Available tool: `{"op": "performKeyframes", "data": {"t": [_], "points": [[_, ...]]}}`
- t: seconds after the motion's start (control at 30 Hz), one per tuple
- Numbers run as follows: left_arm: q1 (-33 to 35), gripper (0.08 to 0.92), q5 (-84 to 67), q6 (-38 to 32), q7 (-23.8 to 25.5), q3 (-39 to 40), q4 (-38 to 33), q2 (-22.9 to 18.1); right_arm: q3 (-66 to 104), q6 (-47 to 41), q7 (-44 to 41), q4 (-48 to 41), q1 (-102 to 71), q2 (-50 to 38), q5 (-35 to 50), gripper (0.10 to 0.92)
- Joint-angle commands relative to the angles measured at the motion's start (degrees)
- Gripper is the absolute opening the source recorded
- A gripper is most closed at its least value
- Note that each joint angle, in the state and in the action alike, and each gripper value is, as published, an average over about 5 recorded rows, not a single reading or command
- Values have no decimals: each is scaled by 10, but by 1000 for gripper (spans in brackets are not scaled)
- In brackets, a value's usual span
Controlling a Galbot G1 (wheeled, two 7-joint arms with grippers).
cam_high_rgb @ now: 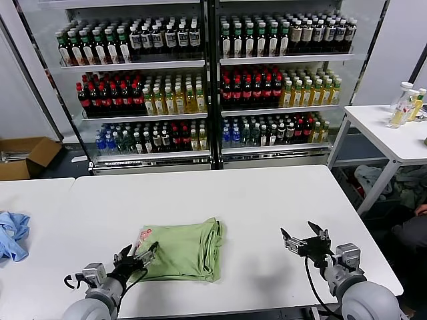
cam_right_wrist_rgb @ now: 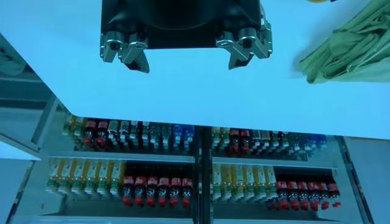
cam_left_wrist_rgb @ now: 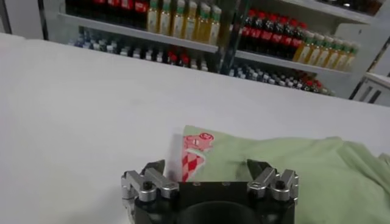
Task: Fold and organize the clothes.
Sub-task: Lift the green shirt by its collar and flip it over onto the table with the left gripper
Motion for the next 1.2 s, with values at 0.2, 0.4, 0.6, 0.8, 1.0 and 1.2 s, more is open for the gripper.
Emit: {"op": "performKeyframes", "data": {"t": [0.2,0.4,0.6,0.8,1.0,1.2], "points": [[-11,610,-125,11,17,-13,23,-5,15,-1,2,11,-16,3,0,823],[-16,437,-214,27,24,-33,46,-7,32,-1,1,20,-34,5,-1,822],[-17,264,-286,42,32,-50,48,-17,41,-1,1,26,-43,4,-1,823],[-20,113,-342,50,31,-79,37,-25,48,0,1,31,-50,2,0,822],[-20,97,-363,58,28,-173,30,-10,54,1,1,32,-52,-1,1,823],[-20,97,-322,69,42,-329,31,78,53,3,0,28,-47,-8,5,823]]}}
